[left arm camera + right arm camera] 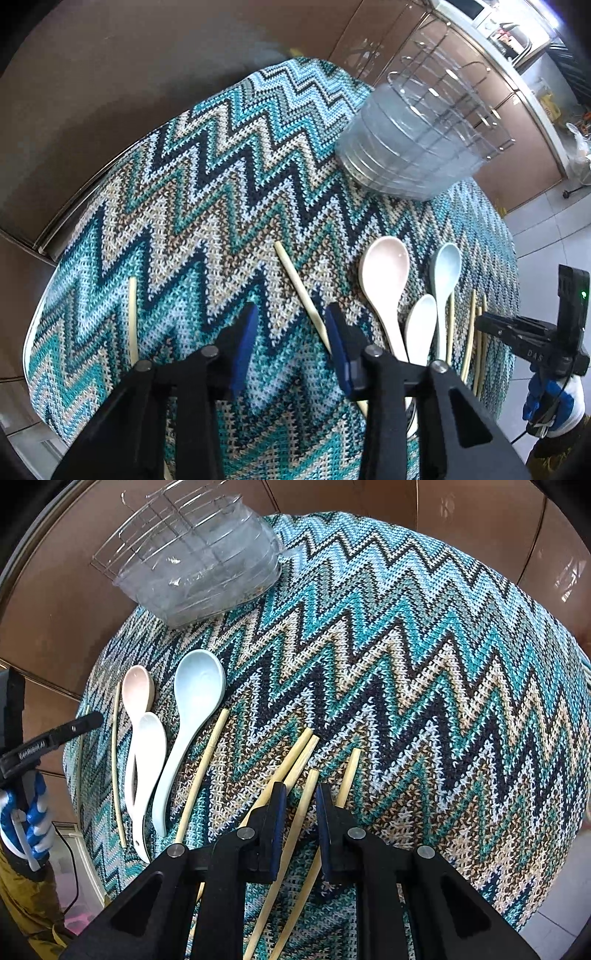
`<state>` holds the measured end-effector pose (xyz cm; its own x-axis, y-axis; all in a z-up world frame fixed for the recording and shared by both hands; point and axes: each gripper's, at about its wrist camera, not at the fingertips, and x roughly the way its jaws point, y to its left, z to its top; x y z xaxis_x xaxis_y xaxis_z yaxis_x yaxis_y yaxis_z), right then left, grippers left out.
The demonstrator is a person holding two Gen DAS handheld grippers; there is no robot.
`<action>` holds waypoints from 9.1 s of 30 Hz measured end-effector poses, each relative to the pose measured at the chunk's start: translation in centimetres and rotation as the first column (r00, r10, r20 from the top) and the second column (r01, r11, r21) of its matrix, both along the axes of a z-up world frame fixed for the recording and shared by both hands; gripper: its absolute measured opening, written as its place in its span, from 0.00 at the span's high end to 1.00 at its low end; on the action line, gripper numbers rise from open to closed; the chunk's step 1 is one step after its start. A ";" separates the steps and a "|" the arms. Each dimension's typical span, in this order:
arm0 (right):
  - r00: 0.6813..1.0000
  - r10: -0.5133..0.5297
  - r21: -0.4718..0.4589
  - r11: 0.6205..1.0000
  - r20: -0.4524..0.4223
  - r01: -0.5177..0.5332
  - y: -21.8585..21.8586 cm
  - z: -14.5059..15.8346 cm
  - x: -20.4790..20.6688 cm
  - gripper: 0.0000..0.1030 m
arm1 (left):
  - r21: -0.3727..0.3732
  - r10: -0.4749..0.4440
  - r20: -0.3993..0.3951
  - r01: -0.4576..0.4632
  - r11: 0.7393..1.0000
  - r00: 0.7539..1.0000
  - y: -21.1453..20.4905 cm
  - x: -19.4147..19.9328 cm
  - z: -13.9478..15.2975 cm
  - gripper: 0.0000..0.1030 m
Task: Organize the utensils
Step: 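Grasp a bamboo chopstick with the right tool while the left tool grasps another, then carry both chopsticks upright over the clear utensil holder, then open both tools to drop the chopsticks into the holder, then move both open tools back down to the utensils on the cloth, then grasp a bamboo chopstick with the right tool while the left tool grasps a white spoon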
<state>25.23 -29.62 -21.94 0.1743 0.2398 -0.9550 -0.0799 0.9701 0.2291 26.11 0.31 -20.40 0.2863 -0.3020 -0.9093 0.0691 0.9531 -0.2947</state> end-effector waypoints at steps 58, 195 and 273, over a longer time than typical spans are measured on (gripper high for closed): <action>0.853 0.045 0.051 0.995 0.519 -0.084 2.5 19.6 -11.1 0.95 | 0.000 0.064 0.485 -0.073 0.997 0.872 2.3 -9.2 17.3 0.95; 0.976 -0.210 0.162 0.967 0.059 0.198 -3.7 2.8 -4.2 0.68 | -0.002 0.003 0.453 -0.002 1.000 0.892 3.4 -7.6 6.8 0.50; 0.949 -0.094 0.100 0.993 0.301 0.067 0.7 11.9 -7.8 0.94 | -0.064 -0.069 0.408 0.103 0.993 0.911 -0.6 -6.0 10.6 0.94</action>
